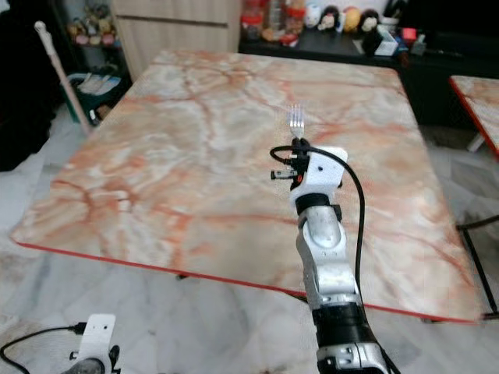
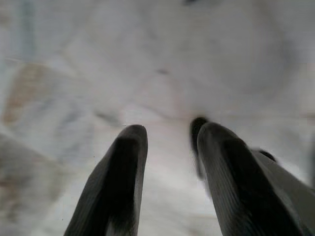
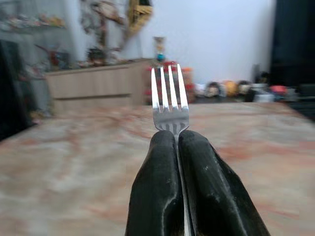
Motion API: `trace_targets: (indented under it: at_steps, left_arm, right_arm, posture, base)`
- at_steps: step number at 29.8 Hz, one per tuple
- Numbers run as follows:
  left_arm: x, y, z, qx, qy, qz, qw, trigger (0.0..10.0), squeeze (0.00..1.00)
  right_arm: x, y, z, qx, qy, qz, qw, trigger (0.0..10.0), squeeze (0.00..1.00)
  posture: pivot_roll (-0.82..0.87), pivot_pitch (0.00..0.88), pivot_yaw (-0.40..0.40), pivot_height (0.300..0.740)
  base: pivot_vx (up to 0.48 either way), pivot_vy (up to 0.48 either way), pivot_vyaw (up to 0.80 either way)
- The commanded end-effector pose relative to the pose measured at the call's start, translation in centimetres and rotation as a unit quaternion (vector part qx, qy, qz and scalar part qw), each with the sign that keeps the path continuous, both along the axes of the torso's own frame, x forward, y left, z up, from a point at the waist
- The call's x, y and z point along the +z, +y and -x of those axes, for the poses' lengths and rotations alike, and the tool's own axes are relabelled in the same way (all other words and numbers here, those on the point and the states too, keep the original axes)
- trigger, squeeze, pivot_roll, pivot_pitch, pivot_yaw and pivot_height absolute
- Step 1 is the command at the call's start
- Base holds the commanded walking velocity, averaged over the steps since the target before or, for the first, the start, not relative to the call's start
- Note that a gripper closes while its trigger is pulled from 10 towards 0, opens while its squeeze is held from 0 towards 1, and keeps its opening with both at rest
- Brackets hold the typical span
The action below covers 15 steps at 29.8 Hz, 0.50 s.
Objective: Setting the table
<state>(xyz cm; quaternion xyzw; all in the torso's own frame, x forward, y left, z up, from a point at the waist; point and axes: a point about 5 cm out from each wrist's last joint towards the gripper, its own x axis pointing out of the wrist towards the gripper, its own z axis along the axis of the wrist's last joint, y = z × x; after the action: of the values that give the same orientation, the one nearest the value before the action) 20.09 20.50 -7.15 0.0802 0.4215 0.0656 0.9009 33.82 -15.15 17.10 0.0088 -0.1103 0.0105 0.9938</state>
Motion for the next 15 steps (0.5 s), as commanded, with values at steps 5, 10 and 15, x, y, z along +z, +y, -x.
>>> trace_targets:
  at_steps: [5,10,15]
  left_arm:
    - [-0.19,0.55,0.53,0.006,0.007,-0.006,1.000,10.0,0.00]
    - [-0.26,0.51,0.65,0.005,0.009,-0.005,1.000,10.0,0.00]
    - [-0.24,0.45,0.58,0.003,0.009,-0.005,1.000,10.0,0.00]
  right_arm:
    - [1.13,0.76,-0.14,0.016,-0.023,-0.002,1.000,10.0,0.00]
    - [1.54,0.61,-0.12,0.014,-0.030,-0.001,0.999,10.0,0.00]
    - [1.48,0.66,-0.08,0.018,-0.032,0.002,0.999,10.0,0.00]
  posture:
    - [-0.04,0.128,-0.021,0.740]
    - [-0.04,0.129,-0.019,0.740]
    - [-0.04,0.128,-0.019,0.740]
  base:
    - [0.000,-0.480,0.00]
    - [0.000,-0.480,0.00]
    - [0.000,-0.480,0.00]
